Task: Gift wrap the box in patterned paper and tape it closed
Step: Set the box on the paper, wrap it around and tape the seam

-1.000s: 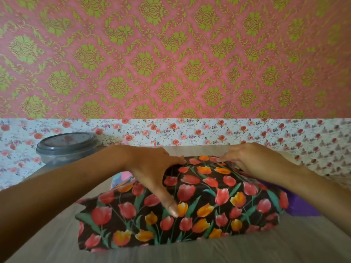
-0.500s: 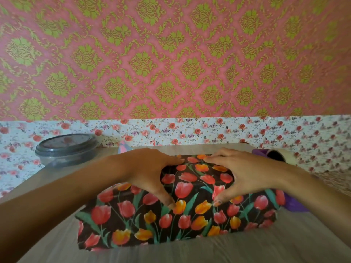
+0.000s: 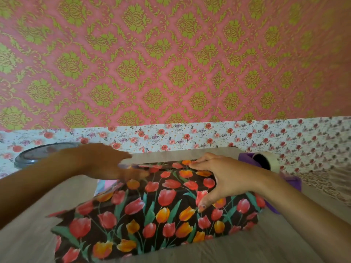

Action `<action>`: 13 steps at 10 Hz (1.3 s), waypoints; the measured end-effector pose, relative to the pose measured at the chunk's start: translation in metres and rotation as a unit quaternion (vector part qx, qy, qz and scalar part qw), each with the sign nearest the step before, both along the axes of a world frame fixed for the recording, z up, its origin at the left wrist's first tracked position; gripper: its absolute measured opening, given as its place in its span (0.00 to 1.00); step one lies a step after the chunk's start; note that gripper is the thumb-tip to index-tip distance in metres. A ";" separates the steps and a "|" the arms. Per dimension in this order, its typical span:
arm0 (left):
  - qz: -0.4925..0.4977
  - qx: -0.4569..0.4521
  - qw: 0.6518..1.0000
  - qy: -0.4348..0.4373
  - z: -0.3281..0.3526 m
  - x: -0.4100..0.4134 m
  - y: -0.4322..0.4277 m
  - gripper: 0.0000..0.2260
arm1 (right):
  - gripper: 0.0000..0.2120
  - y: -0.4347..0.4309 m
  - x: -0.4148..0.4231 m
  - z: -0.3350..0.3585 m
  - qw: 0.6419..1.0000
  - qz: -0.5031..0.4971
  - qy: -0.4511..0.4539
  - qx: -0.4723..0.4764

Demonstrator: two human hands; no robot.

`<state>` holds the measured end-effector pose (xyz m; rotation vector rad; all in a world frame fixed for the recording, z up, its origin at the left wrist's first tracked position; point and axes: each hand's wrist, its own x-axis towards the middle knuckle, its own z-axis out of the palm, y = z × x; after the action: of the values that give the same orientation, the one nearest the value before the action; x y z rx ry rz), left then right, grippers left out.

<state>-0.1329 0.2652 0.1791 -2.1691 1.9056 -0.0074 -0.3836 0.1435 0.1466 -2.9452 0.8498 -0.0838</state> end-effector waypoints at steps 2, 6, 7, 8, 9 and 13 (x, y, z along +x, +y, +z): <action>0.062 -0.015 0.994 -0.087 -0.027 0.105 0.015 0.13 | 0.50 0.000 0.002 -0.001 1.000 -0.013 -0.006 0.001; -0.118 -0.133 0.983 0.055 -0.015 -0.048 0.007 0.54 | 0.50 0.004 0.008 0.002 0.999 -0.043 -0.007 0.017; -0.111 -0.077 0.991 -0.010 -0.043 -0.065 -0.018 0.57 | 0.49 0.005 0.008 0.001 0.999 -0.051 0.006 -0.014; -0.124 -0.111 0.986 -0.031 -0.053 -0.068 -0.023 0.54 | 0.49 0.007 0.009 0.003 0.996 -0.055 0.032 -0.058; -0.123 -0.106 0.985 -0.052 -0.054 -0.066 -0.026 0.52 | 0.49 0.006 0.011 0.003 0.995 -0.062 0.043 -0.073; -0.106 -0.080 0.990 -0.041 -0.048 -0.069 -0.032 0.52 | 0.27 -0.042 -0.066 0.005 0.887 -0.241 -0.395 -0.015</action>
<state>-0.2023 0.2336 0.1310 -2.0162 2.1436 -0.2933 -0.4496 0.1011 0.1512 -2.2590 1.3468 -1.2148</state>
